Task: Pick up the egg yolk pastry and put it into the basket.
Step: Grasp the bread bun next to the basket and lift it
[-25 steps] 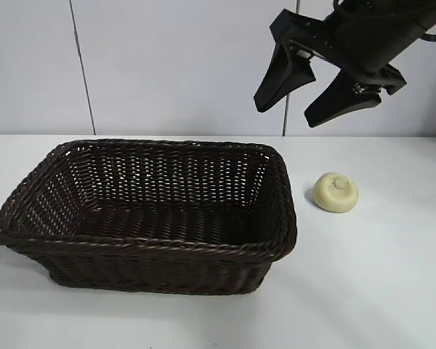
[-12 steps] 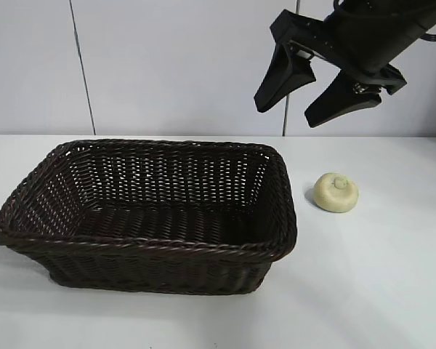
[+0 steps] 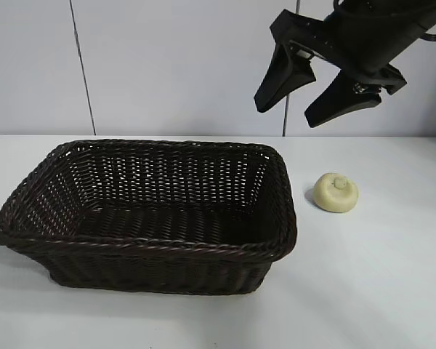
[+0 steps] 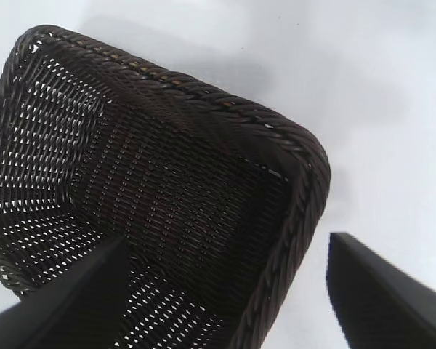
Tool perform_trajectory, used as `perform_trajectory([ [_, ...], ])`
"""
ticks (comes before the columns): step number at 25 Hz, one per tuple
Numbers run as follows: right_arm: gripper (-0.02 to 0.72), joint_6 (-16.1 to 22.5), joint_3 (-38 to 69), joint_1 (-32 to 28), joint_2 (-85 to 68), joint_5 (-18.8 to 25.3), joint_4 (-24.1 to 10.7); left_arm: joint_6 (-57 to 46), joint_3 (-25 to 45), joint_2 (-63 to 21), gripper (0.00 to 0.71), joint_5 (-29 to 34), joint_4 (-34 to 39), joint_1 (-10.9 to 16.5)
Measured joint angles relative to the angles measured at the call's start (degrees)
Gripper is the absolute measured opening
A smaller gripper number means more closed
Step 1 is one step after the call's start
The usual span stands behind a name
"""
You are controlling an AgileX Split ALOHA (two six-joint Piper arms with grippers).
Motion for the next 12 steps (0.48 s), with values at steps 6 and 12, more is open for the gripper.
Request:
perform_trajectory([
  [6,0.546,0.0,0.0,0.0,0.0,0.0,0.0,0.0,9.45,-13.57,0.54,-2.48,0.0,0.0],
  [12,0.546,0.0,0.0,0.0,0.0,0.0,0.0,0.0,12.33,-23.0,0.54,-2.29,0.0,0.0],
])
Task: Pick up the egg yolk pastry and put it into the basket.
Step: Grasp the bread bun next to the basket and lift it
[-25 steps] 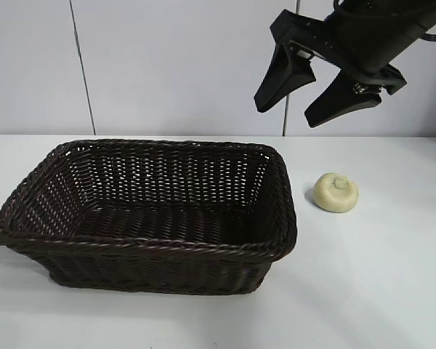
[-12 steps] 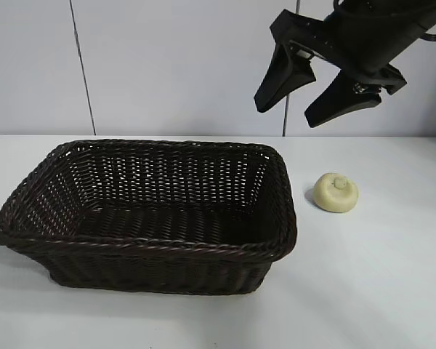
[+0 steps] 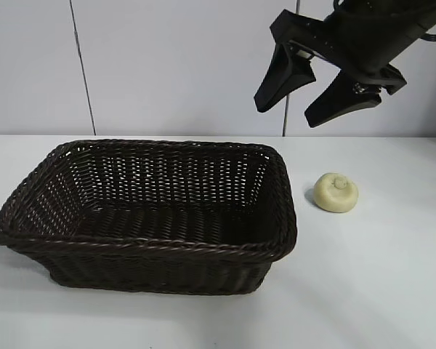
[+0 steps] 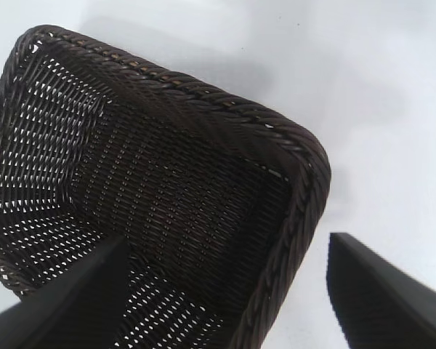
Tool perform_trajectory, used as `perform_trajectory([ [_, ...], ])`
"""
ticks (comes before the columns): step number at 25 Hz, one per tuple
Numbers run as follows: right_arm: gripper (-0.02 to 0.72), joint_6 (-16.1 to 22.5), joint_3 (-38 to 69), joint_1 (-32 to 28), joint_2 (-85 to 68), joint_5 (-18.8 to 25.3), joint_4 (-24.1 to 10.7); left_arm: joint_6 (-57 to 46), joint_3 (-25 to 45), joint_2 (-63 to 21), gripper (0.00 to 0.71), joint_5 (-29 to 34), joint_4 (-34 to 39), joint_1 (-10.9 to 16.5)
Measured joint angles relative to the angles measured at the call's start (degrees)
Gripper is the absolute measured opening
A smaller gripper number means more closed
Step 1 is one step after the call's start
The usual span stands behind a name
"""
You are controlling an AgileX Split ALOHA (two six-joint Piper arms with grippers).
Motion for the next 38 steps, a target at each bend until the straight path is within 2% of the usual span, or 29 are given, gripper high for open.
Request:
perform_trajectory([
  [8,0.546,0.0,0.0,0.0,0.0,-1.45,0.45,0.0,0.1,-7.82,0.54,0.0,0.0,0.0],
  [17,0.546,0.0,0.0,0.0,0.0,0.57,0.5,0.0,0.1,-26.46,0.54,0.69,0.0,0.0],
  [21,0.546,1.3,0.0,0.0,0.0,2.12,-0.1,0.0,0.1,-28.85,0.54,1.23,-0.05,0.0],
  [25,0.546,4.84,0.0,0.0,0.0,3.28,-3.3,0.0,0.1,-28.85,0.54,1.23,-0.06,0.0],
  [30,0.546,10.58,0.0,0.0,0.0,3.75,-8.89,0.0,0.1,-28.85,0.54,1.23,-0.06,0.0],
  [38,0.546,17.7,-0.01,-0.13,0.0,7.95,-17.3,0.0,0.1,-28.85,0.54,1.23,-0.06,0.0],
])
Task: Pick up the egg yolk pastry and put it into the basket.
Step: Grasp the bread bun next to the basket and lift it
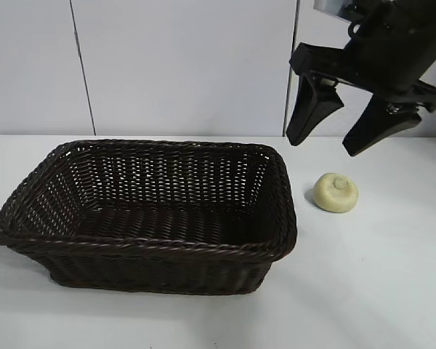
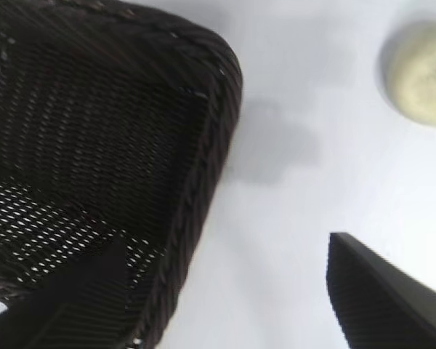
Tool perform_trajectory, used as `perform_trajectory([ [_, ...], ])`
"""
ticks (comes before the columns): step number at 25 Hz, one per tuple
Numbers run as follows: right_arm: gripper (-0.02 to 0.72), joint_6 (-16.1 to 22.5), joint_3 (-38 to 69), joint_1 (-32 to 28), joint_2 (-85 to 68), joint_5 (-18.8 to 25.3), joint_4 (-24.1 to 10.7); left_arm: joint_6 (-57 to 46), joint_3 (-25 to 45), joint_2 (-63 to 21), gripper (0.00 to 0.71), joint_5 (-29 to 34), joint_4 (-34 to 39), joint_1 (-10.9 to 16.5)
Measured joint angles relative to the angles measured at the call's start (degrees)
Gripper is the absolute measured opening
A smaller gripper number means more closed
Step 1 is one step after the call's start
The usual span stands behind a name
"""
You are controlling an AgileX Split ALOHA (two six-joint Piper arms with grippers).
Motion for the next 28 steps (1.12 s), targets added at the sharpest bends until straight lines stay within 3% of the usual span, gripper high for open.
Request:
perform_trajectory([
  [13,0.546,1.56,-0.22,-8.89,0.0,1.24,-1.3,0.0,0.0,0.0,0.54,0.0,0.0,0.0],
  [23,0.546,1.56,-1.6,-9.19,0.12,0.71,-1.57,0.0,0.0,0.0,0.54,0.0,0.0,0.0],
  [28,0.546,1.56,-8.22,-9.19,3.41,2.28,-1.57,0.0,0.0,0.0,0.54,0.0,0.0,0.0],
])
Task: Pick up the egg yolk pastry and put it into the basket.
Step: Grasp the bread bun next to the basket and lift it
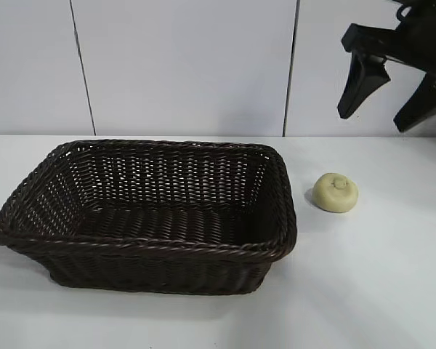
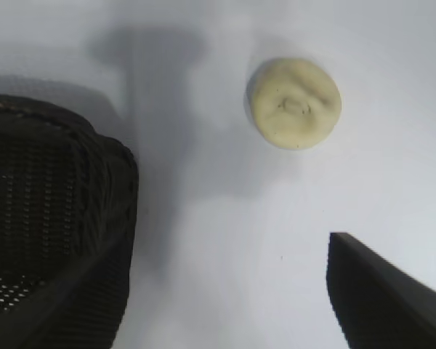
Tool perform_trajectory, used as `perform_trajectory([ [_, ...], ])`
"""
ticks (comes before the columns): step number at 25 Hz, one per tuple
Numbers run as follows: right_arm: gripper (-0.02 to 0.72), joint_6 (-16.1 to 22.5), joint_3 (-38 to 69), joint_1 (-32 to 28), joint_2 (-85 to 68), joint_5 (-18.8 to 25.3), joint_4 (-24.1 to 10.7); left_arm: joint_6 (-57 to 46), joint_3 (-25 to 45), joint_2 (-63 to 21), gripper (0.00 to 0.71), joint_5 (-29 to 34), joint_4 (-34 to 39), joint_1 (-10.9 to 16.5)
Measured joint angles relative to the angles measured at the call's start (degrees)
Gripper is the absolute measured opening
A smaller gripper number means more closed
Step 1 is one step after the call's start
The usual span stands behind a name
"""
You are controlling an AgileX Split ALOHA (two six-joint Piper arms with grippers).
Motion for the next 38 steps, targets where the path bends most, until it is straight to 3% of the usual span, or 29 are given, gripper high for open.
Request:
perform_trajectory([
  [15,0.546,0.42,-12.24,-2.15,16.67,4.14,-3.09,0.0,0.0,0.0,0.54,0.0,0.0,0.0],
  [31,0.53,1.19,-13.3,-2.15,29.32,-8.49,-1.52,0.0,0.0,0.0,0.54,0.0,0.0,0.0],
  [33,0.459,1.49,-13.3,-2.15,29.36,-8.49,-1.45,0.0,0.0,0.0,0.54,0.0,0.0,0.0],
  [35,0.331,1.49,-13.36,-2.15,29.36,-8.27,-1.25,0.0,0.0,0.0,0.54,0.0,0.0,0.0],
  [37,0.157,1.49,-14.05,-2.15,29.36,-6.97,-1.25,0.0,0.0,0.0,0.54,0.0,0.0,0.0],
  [38,0.111,1.49,-14.6,-2.15,29.36,-5.83,-1.25,0.0,0.0,0.0,0.54,0.0,0.0,0.0],
])
